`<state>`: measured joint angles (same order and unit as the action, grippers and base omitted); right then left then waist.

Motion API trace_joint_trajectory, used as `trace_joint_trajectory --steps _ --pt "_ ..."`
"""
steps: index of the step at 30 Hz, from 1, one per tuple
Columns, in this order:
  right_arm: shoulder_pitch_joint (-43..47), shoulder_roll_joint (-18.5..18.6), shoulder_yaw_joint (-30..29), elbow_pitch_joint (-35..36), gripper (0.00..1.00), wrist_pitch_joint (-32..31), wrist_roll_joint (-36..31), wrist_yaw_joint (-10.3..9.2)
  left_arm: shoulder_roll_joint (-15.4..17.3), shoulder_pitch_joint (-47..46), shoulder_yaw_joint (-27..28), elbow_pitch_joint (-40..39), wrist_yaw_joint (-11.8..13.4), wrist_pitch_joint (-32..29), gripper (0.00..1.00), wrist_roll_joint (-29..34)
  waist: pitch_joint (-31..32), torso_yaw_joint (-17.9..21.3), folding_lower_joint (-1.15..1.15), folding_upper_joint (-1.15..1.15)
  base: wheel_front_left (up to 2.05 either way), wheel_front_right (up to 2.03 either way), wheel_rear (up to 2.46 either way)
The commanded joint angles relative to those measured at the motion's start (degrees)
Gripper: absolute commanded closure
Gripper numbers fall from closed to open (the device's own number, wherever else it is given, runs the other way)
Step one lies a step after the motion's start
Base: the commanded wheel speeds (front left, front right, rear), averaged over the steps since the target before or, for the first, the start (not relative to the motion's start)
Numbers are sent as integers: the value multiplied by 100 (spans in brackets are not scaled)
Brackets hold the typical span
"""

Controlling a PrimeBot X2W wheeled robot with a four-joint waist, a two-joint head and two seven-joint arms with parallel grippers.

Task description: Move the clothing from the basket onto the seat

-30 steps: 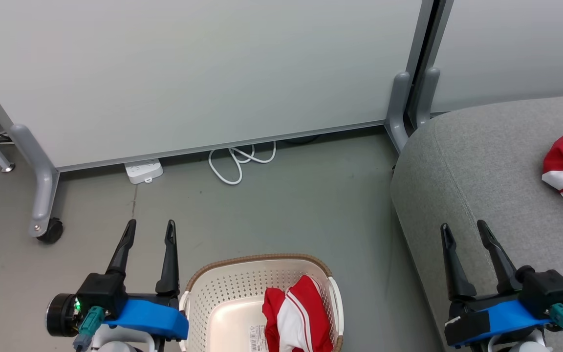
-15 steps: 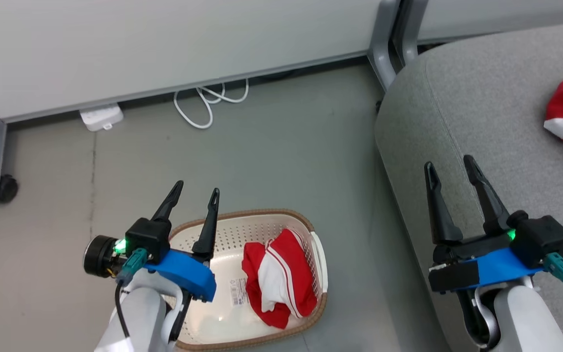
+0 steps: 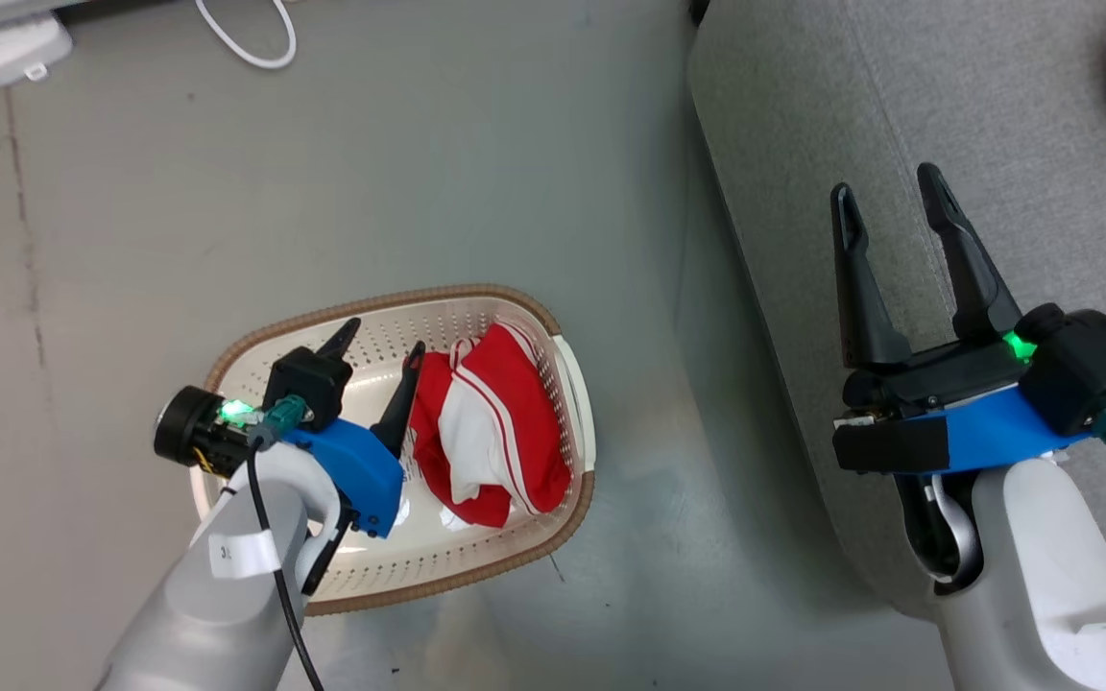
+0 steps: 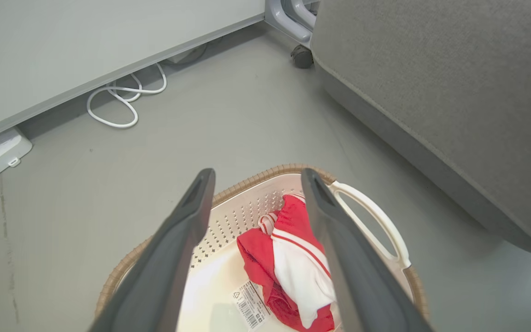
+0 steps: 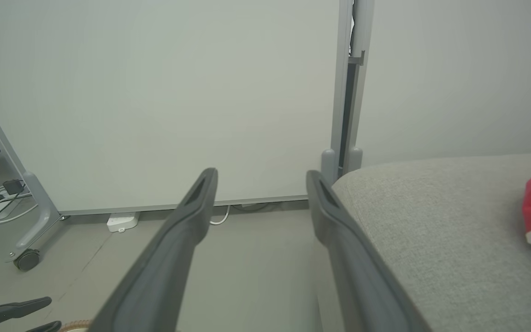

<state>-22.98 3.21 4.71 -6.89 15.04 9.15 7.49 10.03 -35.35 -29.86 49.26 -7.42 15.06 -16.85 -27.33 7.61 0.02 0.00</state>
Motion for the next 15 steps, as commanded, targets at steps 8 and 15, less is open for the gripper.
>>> trace_joint_trajectory --steps 8,15 --pt "-522 -22 11 192 0 22 -98 1 210 -972 -914 847 -7 -20 0 -577 -1192 168 -2 0 0 0 0" --pt "-859 -4 17 338 0 22 -149 1 295 -1541 -1640 1240 -8 -250 0 -1031 -1848 190 -2 0 0 0 0"
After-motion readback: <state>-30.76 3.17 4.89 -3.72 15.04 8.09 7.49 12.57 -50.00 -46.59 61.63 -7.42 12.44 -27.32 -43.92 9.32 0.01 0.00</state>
